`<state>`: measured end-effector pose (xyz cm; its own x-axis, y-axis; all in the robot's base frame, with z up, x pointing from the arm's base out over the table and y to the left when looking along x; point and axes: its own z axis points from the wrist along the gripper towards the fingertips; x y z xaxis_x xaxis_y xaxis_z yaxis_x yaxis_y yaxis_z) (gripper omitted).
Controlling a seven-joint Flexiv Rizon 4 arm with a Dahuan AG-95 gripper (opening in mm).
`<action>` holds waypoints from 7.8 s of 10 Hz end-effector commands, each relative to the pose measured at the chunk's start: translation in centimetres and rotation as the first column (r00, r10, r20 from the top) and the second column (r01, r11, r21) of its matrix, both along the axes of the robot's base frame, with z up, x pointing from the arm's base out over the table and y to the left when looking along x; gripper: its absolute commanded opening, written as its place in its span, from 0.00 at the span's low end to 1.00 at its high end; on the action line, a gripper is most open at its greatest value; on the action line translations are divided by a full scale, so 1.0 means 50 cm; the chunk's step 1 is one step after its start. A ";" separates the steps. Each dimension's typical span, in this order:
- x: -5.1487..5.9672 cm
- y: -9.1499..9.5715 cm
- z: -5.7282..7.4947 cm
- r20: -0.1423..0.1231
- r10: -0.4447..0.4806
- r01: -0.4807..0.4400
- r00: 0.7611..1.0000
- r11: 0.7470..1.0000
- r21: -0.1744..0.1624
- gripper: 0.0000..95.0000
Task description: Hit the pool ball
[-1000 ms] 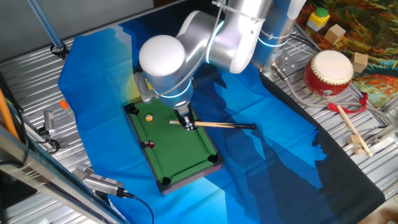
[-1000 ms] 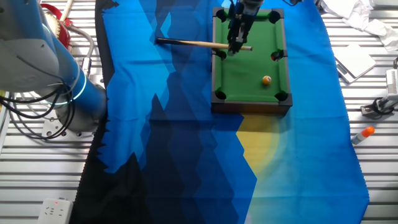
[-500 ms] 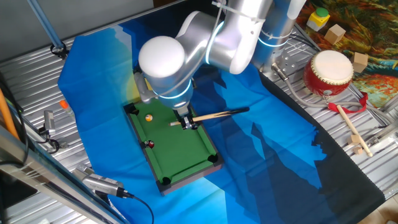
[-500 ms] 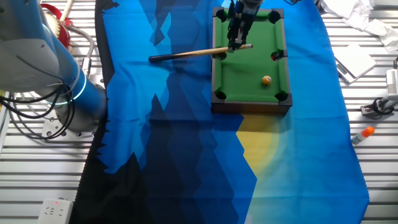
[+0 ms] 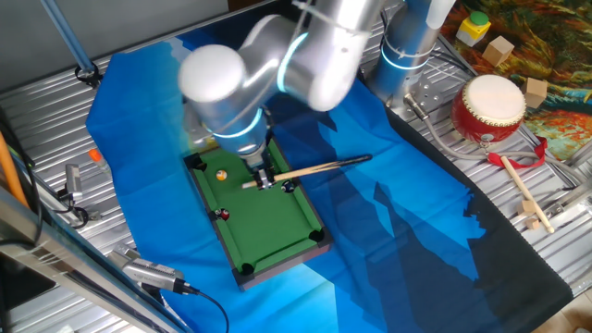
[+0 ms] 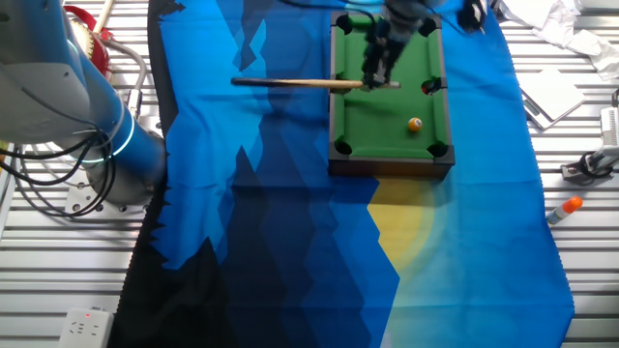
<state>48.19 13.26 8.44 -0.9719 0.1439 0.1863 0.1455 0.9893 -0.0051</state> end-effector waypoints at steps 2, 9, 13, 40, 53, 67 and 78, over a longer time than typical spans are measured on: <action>0.029 -0.015 -0.031 0.000 -0.024 0.024 1.000 0.998 -0.058 0.00; 0.051 -0.015 -0.007 -0.040 0.013 -0.019 0.999 0.989 -0.143 0.00; 0.052 -0.015 -0.006 -0.034 0.056 -0.060 0.998 0.987 -0.146 0.00; 0.024 -0.063 0.002 0.034 0.096 -0.096 0.995 0.995 0.002 0.00; -0.002 -0.133 -0.020 0.028 0.037 -0.039 0.999 0.997 0.070 0.00; 0.082 -0.136 0.075 -0.007 0.012 -0.012 1.000 0.999 0.040 0.00; 0.208 -0.020 0.068 0.016 -0.053 0.053 0.998 0.998 0.025 0.00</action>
<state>58.80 12.28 11.82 -0.9667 0.1914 0.1700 0.1987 0.9797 0.0264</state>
